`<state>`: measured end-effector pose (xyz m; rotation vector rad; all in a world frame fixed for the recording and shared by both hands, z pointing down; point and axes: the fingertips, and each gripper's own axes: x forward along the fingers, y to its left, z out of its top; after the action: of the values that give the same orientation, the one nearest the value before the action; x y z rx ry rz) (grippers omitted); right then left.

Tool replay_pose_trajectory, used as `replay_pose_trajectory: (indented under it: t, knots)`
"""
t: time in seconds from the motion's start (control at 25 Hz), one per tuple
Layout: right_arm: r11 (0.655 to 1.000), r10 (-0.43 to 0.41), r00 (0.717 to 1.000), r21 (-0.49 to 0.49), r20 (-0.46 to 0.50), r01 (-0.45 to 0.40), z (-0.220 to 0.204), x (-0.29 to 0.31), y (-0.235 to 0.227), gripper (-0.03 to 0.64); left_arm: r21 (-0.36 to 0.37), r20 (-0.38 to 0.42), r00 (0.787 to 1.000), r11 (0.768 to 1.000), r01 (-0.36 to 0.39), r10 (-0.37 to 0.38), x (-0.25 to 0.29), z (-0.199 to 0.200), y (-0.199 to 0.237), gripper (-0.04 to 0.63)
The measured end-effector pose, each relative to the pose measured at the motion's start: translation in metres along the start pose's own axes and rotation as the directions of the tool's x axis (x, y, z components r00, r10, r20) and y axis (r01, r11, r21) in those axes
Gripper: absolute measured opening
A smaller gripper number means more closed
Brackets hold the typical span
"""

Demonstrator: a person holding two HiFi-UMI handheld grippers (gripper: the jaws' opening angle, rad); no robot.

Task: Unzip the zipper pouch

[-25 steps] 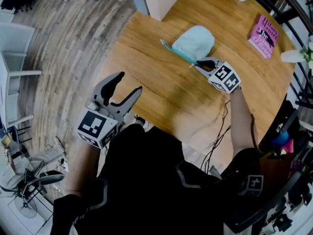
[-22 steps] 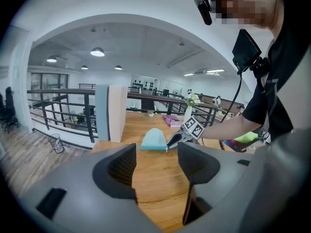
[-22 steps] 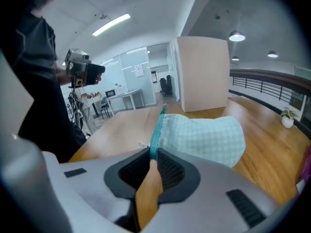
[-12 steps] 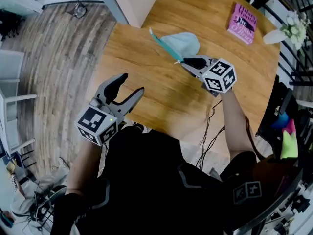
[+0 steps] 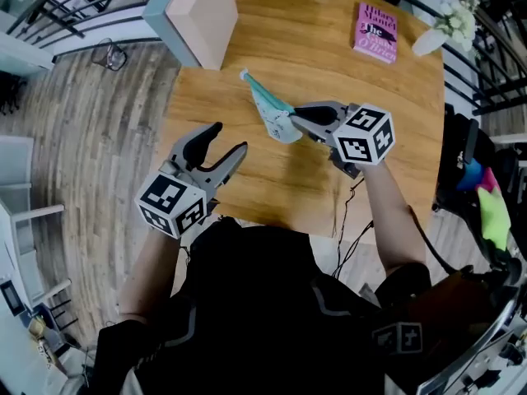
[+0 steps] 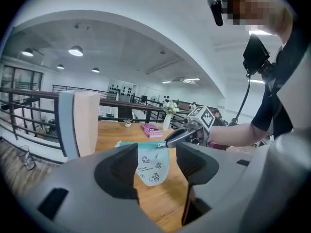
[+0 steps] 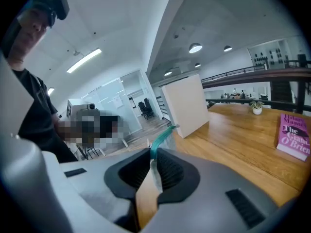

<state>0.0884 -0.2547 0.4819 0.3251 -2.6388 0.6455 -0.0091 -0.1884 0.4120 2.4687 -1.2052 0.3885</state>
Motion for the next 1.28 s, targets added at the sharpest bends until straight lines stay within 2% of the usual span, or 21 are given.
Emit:
replay_pose_trajectory:
  t: [0.16, 0.24, 0.44, 0.68, 0.84, 0.96, 1.08, 1.16, 1.28]
  knots:
    - [0.998, -0.061, 0.998, 0.02, 0.022, 0.061, 0.014, -0.009, 0.025, 0.052, 0.065, 0.01, 0.994, 0.992, 0.11, -0.111, 0.001, 0.013, -0.008, 0.253]
    - [0.995, -0.099, 0.995, 0.025, 0.034, 0.098, 0.024, -0.013, 0.036, 0.052, 0.09, 0.034, 0.989, 0.986, 0.143, -0.146, -0.002, 0.023, -0.006, 0.227]
    - [0.99, -0.129, 0.989, 0.059, 0.071, 0.125, 0.046, -0.015, 0.072, 0.052, 0.125, 0.04, 0.971, 0.965, 0.231, -0.237, -0.011, 0.036, -0.005, 0.219]
    - [0.988, -0.151, 0.986, 0.04, 0.076, 0.148, 0.062, -0.021, 0.107, 0.052, 0.242, -0.001, 0.925, 0.897, 0.37, -0.381, -0.014, 0.048, -0.032, 0.218]
    - [0.988, -0.155, 0.983, 0.031, 0.101, 0.153, 0.075, -0.026, 0.126, 0.052, 0.283, 0.007, 0.907, 0.871, 0.403, -0.422, -0.023, 0.056, -0.039, 0.198]
    - [0.986, -0.17, 0.98, 0.02, 0.101, 0.168, 0.079, -0.026, 0.133, 0.052, 0.309, 0.005, 0.877, 0.835, 0.456, -0.48, -0.032, 0.059, -0.049, 0.187]
    - [0.983, -0.183, 0.978, 0.01, 0.098, 0.183, 0.078, -0.025, 0.14, 0.052, 0.35, -0.018, 0.87, 0.812, 0.467, -0.492, -0.036, 0.056, -0.058, 0.157]
    - [0.984, -0.178, 0.98, 0.002, 0.09, 0.179, 0.076, -0.023, 0.145, 0.052, 0.361, -0.016, 0.873, 0.812, 0.459, -0.487, -0.038, 0.056, -0.059, 0.132]
    - [0.986, -0.168, 0.982, 0.006, 0.09, 0.169, 0.076, -0.021, 0.151, 0.052, 0.34, -0.001, 0.883, 0.831, 0.441, -0.469, -0.039, 0.06, -0.057, 0.101]
